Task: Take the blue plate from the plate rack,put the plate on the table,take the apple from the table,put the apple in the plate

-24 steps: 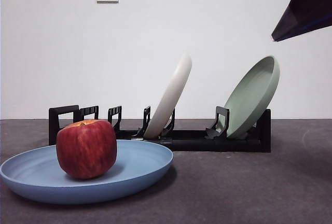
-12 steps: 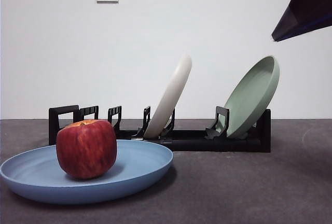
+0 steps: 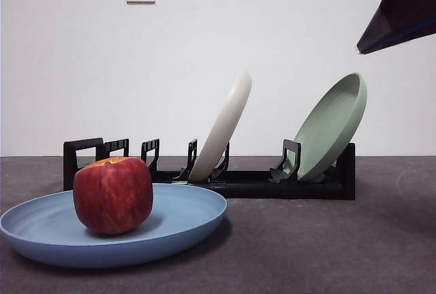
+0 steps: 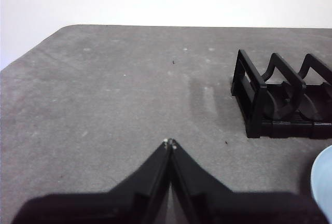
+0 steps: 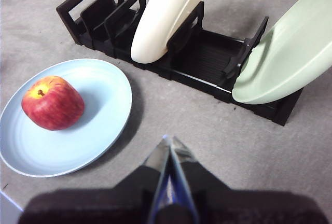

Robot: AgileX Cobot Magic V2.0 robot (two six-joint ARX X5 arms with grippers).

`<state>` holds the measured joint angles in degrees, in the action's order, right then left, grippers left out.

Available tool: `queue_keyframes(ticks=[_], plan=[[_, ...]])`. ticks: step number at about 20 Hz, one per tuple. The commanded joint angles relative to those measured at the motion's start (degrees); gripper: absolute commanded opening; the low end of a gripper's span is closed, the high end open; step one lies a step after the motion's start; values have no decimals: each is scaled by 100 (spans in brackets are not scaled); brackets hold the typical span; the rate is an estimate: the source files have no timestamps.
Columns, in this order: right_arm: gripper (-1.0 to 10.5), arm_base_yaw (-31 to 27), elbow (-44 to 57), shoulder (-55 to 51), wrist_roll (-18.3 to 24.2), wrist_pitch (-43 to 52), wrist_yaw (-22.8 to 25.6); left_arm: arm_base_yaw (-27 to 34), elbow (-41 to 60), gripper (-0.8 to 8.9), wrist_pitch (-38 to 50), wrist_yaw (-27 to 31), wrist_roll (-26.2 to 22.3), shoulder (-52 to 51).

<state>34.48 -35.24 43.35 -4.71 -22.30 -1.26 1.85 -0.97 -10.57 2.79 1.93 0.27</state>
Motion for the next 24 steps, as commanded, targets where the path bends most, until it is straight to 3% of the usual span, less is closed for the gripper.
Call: queue_keyframes(ticks=[1, 12, 13, 14, 16, 21, 24], plan=[[-11, 2, 31, -9, -33, 31, 15, 13, 74, -3, 22, -15, -28, -15], [-11, 2, 31, -59, -15, -48, 35, 13, 74, -3, 22, -13, -28, -15], [-10, -37, 31, -98, 28, -50, 157, 13, 74, -3, 22, -15, -28, -15], [1, -111, 33, -186, 354, -63, 361, 13, 74, -3, 22, -13, -28, -15], [1, -433, 94, -426, 824, -59, 461, 13, 74, -3, 22, -13, -26, -15], [1, -1646, 817, -1587, 798, 299, 433, 13, 74, -3, 22, -15, -28, -15], [1, -2157, 1510, -2371, 474, 490, 420, 13, 74, -3, 22, -13, -26, -15]])
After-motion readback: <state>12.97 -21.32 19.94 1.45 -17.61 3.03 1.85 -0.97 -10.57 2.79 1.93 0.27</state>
